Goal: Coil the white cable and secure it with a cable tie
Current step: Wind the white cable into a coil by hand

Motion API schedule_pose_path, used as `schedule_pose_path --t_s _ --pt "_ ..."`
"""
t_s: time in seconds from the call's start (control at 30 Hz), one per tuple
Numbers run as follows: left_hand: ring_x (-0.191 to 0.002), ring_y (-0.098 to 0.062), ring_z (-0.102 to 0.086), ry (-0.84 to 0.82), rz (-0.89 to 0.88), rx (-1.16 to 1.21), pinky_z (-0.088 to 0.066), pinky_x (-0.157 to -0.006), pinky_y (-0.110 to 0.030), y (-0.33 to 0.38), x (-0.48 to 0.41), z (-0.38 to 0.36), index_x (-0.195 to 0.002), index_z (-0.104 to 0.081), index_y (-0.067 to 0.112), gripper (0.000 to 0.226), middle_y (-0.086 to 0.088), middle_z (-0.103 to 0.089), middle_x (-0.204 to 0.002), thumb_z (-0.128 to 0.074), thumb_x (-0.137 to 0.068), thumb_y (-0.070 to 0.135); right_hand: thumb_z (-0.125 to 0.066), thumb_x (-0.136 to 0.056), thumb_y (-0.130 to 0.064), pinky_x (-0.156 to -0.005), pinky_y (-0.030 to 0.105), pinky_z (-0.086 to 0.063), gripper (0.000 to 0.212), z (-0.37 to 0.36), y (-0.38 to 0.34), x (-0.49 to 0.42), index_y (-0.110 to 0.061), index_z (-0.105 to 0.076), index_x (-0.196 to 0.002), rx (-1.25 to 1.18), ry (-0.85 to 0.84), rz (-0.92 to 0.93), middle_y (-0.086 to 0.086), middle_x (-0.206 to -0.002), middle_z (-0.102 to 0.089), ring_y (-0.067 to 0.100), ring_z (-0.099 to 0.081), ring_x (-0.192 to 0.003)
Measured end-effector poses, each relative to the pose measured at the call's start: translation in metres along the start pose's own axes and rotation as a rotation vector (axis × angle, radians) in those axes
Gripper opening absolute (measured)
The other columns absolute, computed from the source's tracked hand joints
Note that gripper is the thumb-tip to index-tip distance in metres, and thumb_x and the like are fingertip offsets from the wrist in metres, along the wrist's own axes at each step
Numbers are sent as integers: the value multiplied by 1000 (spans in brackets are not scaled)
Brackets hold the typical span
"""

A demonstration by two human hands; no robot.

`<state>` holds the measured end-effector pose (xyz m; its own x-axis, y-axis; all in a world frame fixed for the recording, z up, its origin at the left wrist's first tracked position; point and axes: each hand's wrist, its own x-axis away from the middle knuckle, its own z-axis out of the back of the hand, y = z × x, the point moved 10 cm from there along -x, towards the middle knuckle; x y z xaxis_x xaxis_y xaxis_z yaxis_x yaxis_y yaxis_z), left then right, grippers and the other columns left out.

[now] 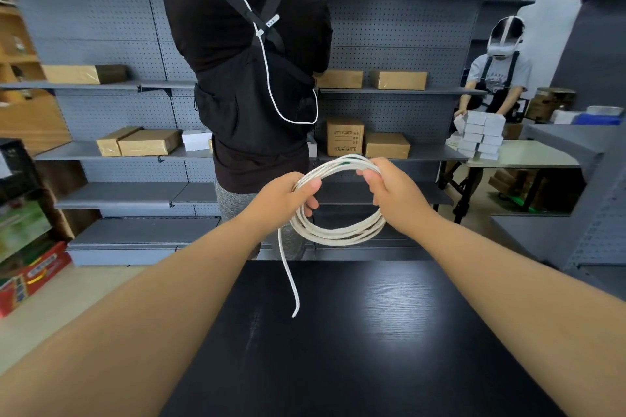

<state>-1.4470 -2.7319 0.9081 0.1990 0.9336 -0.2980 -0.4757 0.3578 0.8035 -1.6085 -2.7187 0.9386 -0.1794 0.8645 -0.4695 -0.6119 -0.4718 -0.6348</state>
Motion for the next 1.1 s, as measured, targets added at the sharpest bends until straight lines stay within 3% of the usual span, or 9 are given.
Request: schedule_pose_path --t_s 0.13,0.27,0.4,0.53,0.6,0.77,0.87,1.0,1.1 --pt "-73 -15 -62 -17 68 173 -51 -76 -31 -13 -1 5 -90 -67 12 29 -3 -68 -80 -56 -90 38 -34 -99 -24 -68 34 -38 23 13 4 1 -15 -54 -105 -17 62 -13 -6 -71 -45 14 -43 -64" --pt "-73 -18 -51 13 62 178 -49 -77 -35 -14 -1 11 -82 -73 20 19 -11 -58 -77 -64 -85 36 -35 -99 -23 -66 32 -38 20 17 7 0 -16 -53 -103 -21 79 -21 -7 -70 -44 12 -43 -62" --pt "-72 -22 -54 172 59 260 -51 -81 -47 -7 4 13 -82 -72 14 26 -14 -69 -83 -59 -89 35 -33 -100 -25 -53 10 -38 19 17 8 2 -18 -51 -104 -76 142 -67 -7 -69 -43 9 -44 -62" --pt "-83 -20 -64 291 108 456 -53 -76 -37 -13 9 7 -82 -64 18 22 -6 -71 -93 -53 -92 34 -32 -101 -27 -54 17 -36 20 15 12 6 -21 -51 -104 -169 225 -127 -6 -68 -46 7 -46 -60" --pt "-83 -20 -65 307 126 544 -53 -68 -26 -15 10 3 -85 -62 19 22 -6 -70 -95 -50 -93 36 -31 -101 -27 -56 21 -37 23 15 16 8 -21 -52 -106 -244 278 -173 -4 -69 -46 8 -46 -60" --pt "-78 -14 -69 350 153 663 -51 -54 -18 -16 12 -6 -93 -60 22 26 -3 -70 -99 -43 -96 41 -30 -100 -28 -58 23 -39 24 14 28 11 -21 -53 -104 -389 422 -273 -8 -71 -44 11 -45 -60" --pt "-78 -13 -69 400 165 726 -51 -56 -22 -16 12 -8 -95 -59 24 26 -1 -69 -98 -43 -95 44 -30 -100 -27 -56 21 -37 26 11 30 15 -18 -53 -107 -462 473 -314 -6 -72 -43 11 -43 -63" --pt "-84 -18 -70 460 190 792 -56 -76 -34 -18 10 -11 -103 -57 23 30 -2 -69 -98 -42 -94 47 -29 -100 -27 -55 20 -38 24 3 31 20 -19 -51 -105 -550 511 -356 -5 -71 -43 11 -43 -61" --pt "-75 -17 -66 541 201 798 -56 -75 -35 -18 11 -7 -103 -57 23 29 -1 -67 -88 -41 -95 46 -29 -101 -28 -56 20 -39 24 -3 31 23 -19 -51 -107 -583 534 -369 -5 -71 -44 11 -45 -63"
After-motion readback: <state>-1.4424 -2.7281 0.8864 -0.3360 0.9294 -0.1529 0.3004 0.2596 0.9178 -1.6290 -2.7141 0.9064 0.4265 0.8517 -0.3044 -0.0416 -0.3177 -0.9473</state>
